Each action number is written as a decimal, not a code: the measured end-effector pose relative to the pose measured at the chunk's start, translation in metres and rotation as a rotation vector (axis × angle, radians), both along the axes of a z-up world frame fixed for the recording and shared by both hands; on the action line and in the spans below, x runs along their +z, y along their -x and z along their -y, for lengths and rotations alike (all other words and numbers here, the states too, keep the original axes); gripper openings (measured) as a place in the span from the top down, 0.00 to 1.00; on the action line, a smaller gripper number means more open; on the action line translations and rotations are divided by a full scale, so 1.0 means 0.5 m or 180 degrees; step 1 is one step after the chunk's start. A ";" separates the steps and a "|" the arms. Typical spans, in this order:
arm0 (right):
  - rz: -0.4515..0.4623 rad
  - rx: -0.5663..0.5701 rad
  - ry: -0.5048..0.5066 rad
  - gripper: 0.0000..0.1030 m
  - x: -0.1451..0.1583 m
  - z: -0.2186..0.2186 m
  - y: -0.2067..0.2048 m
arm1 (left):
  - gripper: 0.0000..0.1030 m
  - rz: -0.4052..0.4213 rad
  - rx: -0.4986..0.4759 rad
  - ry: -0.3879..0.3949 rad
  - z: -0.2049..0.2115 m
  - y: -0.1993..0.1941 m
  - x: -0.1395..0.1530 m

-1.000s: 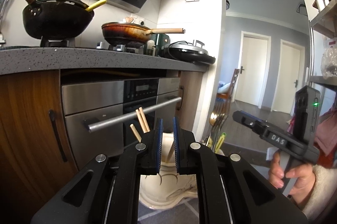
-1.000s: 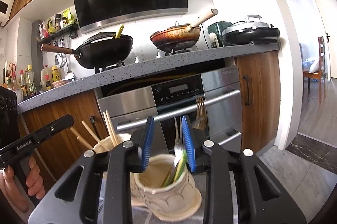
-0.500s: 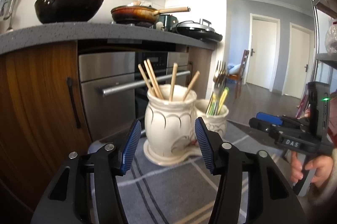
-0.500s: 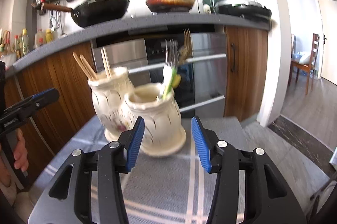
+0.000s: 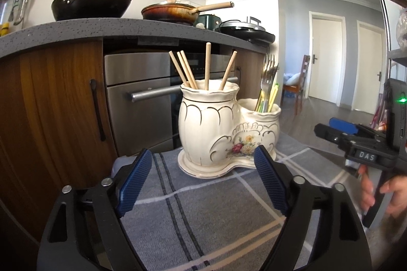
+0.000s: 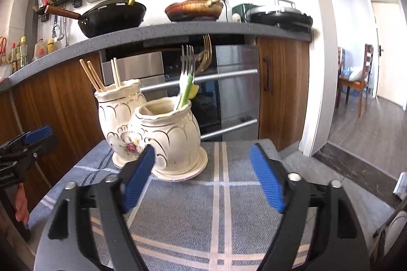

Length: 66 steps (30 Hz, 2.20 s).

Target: Organize utensils

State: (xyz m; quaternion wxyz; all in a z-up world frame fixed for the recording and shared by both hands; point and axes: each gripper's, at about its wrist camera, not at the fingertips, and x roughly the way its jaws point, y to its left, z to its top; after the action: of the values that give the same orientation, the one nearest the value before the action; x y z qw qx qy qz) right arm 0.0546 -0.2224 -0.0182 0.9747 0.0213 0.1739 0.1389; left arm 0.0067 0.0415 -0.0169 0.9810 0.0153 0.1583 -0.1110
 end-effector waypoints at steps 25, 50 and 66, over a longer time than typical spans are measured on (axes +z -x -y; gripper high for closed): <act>0.0220 0.0042 0.0220 0.05 0.013 -0.033 0.018 | 0.10 0.0128 0.0068 -0.0070 0.005 0.011 -0.011; 0.0216 0.0038 0.0218 0.05 0.013 -0.031 0.019 | 0.10 0.0130 0.0069 -0.0070 0.004 0.012 -0.011; 0.0216 0.0038 0.0218 0.05 0.013 -0.032 0.018 | 0.10 0.0123 0.0107 -0.0068 -0.001 0.013 -0.010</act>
State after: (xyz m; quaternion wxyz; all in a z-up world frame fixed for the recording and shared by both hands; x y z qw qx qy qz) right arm 0.0454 -0.2066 -0.0118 0.9793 -0.0179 0.1456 0.1392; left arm 0.0001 0.0418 -0.0219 0.9854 0.0253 0.1408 -0.0926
